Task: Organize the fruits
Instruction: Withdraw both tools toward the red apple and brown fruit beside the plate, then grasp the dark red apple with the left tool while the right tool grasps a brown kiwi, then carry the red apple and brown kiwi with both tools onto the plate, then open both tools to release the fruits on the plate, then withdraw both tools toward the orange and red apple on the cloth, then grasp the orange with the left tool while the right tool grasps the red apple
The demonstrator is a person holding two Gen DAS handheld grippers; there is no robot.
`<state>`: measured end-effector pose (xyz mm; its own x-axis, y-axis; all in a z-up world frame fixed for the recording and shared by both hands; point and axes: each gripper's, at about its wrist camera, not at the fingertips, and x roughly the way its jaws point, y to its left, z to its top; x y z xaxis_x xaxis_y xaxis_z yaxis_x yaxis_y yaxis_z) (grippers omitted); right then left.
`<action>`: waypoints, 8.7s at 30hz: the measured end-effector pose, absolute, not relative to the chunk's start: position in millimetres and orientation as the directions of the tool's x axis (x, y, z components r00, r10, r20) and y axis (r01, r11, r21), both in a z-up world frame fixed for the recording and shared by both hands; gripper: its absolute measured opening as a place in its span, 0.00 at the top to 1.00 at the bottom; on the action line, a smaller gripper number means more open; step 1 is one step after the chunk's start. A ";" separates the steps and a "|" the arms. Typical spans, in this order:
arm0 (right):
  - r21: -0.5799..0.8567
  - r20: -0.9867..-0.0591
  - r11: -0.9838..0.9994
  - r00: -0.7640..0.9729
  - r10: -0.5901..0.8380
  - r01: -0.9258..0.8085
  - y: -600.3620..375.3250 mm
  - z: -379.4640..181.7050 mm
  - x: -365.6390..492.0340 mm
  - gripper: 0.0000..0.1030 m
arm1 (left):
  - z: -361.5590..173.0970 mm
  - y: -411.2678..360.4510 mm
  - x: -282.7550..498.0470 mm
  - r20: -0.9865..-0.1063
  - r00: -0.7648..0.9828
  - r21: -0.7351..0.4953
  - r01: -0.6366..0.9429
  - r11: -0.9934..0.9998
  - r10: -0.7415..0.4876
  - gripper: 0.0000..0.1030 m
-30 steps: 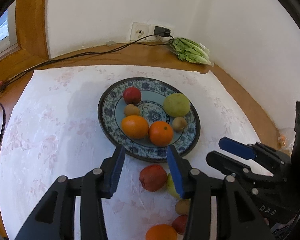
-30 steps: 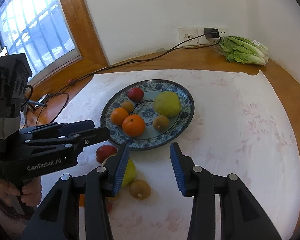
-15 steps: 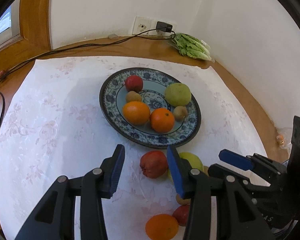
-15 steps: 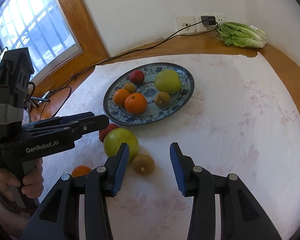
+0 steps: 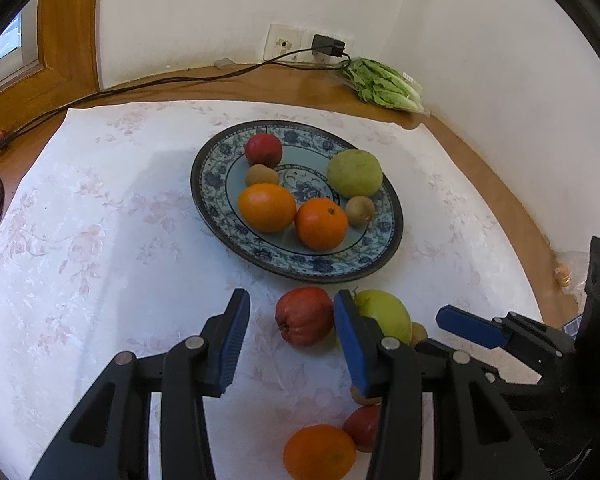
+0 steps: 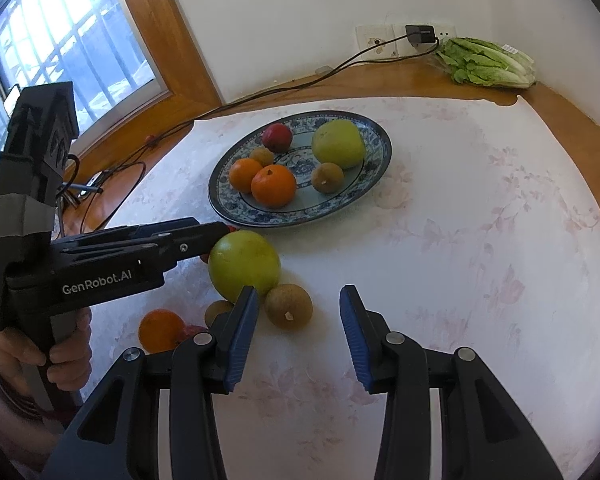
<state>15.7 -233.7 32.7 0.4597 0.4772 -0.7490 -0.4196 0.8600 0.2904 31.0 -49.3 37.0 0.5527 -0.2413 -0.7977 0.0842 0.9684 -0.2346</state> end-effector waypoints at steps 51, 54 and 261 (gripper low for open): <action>0.309 -0.738 0.869 0.479 0.476 -0.387 -243.5 29.4 13.6 0.73 | 32.8 -33.8 19.1 -0.797 0.564 -0.245 0.022 0.969 -0.214 0.66; 0.312 -0.737 0.869 0.480 0.476 -0.383 -244.6 29.0 14.5 0.73 | 27.2 -34.3 20.8 -0.806 0.549 -0.255 0.013 0.967 -0.220 0.66; 0.382 -0.757 0.875 0.443 0.481 -0.298 -266.7 35.2 -3.3 0.51 | 42.1 -50.8 -44.1 -0.810 0.480 -0.313 0.132 0.941 -0.337 0.64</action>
